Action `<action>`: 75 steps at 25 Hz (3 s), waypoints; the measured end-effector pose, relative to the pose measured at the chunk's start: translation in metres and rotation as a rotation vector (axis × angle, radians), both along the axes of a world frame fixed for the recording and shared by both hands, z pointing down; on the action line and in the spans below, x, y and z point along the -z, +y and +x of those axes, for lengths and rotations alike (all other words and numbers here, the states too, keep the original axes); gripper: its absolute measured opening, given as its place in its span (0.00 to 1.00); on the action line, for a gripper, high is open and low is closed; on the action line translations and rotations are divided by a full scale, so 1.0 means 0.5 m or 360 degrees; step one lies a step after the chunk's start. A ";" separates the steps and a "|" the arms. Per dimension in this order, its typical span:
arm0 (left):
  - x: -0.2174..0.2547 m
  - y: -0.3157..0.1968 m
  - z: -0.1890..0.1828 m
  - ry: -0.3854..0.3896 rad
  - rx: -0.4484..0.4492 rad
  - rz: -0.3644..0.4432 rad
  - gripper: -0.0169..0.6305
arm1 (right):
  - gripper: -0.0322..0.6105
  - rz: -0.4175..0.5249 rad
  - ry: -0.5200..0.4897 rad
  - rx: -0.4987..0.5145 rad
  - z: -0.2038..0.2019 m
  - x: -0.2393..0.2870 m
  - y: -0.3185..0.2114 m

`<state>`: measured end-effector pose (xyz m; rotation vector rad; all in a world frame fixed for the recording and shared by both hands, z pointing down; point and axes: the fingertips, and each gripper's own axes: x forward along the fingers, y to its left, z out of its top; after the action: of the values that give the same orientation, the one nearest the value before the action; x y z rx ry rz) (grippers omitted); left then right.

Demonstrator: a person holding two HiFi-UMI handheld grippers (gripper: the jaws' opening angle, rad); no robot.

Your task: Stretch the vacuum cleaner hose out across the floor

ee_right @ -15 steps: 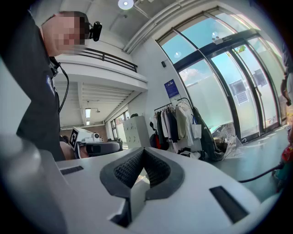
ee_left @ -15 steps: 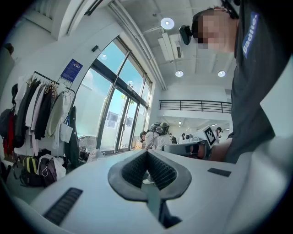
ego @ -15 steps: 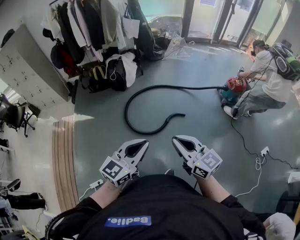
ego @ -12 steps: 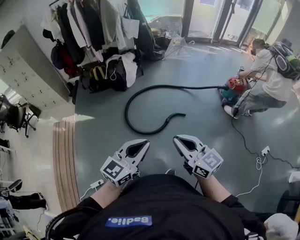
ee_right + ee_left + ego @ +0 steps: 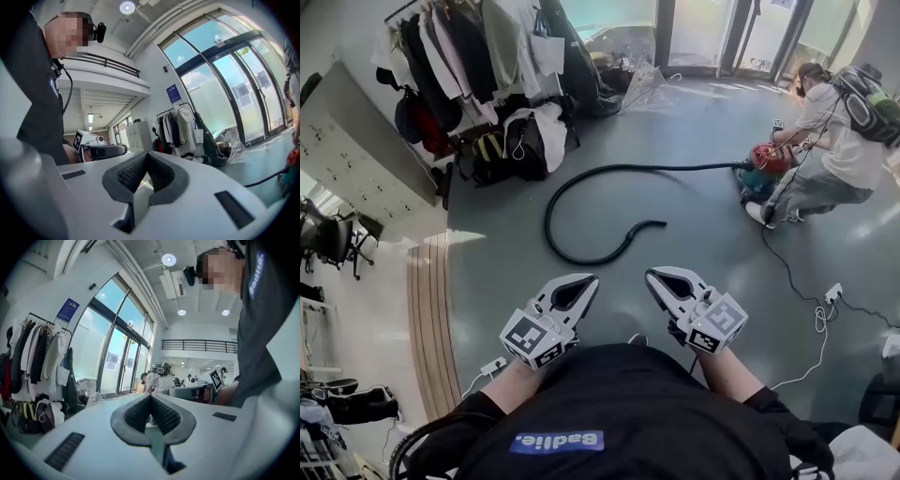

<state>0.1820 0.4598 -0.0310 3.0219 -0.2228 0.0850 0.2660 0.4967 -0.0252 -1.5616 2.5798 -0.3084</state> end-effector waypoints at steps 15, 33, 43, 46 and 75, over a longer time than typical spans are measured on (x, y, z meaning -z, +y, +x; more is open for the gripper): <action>-0.028 -0.091 0.032 -0.0026 0.0077 -0.0047 0.02 | 0.06 -0.0097 0.0013 0.0048 0.050 -0.033 -0.083; -0.043 -0.502 -0.011 0.0017 -0.0046 -0.0024 0.02 | 0.06 -0.0249 0.0190 -0.0108 -0.012 -0.032 -0.452; -0.033 -0.596 0.049 -0.0020 0.0009 -0.0011 0.02 | 0.06 -0.0258 0.0228 0.0008 0.043 -0.051 -0.570; -0.036 -0.615 0.091 -0.0049 0.0080 0.0001 0.02 | 0.06 -0.0232 0.0233 0.0090 0.088 -0.059 -0.599; -0.278 -0.812 0.256 -0.0157 0.0409 -0.0043 0.02 | 0.06 -0.0481 0.0392 0.0490 0.254 -0.420 -0.771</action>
<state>0.3100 0.0540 0.1080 2.9353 -0.6105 0.2129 0.3928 0.1111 0.1846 -1.3499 3.0947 -0.5933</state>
